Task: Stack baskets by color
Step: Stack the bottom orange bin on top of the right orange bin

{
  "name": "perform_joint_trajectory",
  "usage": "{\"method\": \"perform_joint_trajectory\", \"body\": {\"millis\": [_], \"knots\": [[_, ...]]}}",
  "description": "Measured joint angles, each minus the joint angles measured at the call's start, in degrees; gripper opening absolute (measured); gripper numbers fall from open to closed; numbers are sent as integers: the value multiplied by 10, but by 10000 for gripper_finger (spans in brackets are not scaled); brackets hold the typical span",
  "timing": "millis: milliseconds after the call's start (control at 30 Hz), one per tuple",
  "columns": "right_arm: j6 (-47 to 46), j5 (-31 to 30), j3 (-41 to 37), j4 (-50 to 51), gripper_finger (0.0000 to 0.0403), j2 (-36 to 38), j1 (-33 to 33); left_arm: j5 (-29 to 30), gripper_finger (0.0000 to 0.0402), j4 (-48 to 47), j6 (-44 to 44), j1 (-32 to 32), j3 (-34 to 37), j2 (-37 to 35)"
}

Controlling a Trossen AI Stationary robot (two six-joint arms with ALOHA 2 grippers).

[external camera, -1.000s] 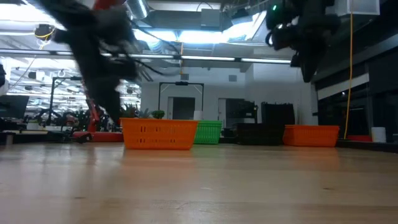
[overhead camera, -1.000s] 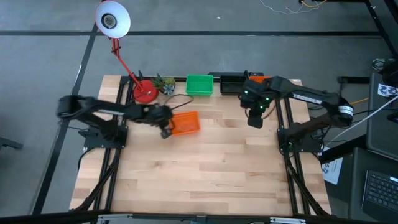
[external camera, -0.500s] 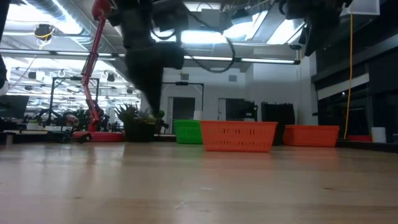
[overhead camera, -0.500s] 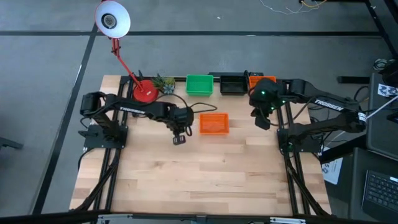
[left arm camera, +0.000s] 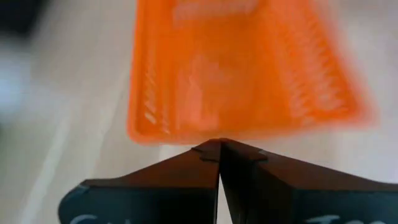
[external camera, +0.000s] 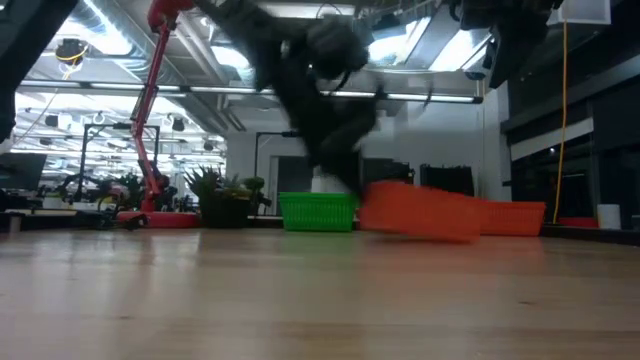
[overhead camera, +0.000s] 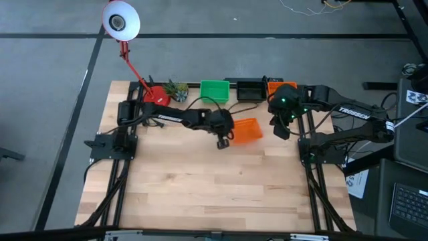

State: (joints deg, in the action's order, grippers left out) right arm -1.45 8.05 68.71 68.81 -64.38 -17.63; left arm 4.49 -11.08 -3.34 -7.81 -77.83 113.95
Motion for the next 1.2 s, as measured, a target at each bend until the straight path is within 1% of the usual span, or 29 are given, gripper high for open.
{"method": "perform_joint_trajectory", "body": {"millis": [67,133,200,300,400,467,533,633,733,833,900,967,1033,1133,1200], "knots": [[1,0,0,0,39,0,0,-2,0,-21,26,12,-31,-3],[1,0,0,6,39,0,0,-2,0,-84,44,25,-57,-6],[2,0,0,15,39,0,0,11,0,-192,51,35,-79,-17],[2,0,0,28,39,0,0,52,0,-353,36,45,-95,-32],[2,0,0,33,39,0,0,96,0,-512,-25,50,-79,-48],[2,0,0,34,39,0,0,119,0,-580,-76,50,-55,-67],[2,0,0,34,39,0,0,131,0,-620,-119,50,-9,-102],[3,0,0,33,39,0,0,133,0,-606,-177,53,86,-173],[3,0,0,29,39,0,0,127,0,-561,-237,66,192,-263],[4,0,0,24,39,0,0,123,0,-488,-288,85,298,-356],[4,0,0,17,39,0,0,121,0,-412,-308,95,363,-420],[4,0,0,6,39,0,0,119,0,-332,-307,101,419,-477],[4,0,0,-5,39,0,0,119,0,-259,-284,104,466,-525],[3,0,0,-14,39,0,0,120,0,-174,-251,103,519,-587],[2,0,0,-13,39,0,0,133,0,-142,-251,101,548,-627]]}}
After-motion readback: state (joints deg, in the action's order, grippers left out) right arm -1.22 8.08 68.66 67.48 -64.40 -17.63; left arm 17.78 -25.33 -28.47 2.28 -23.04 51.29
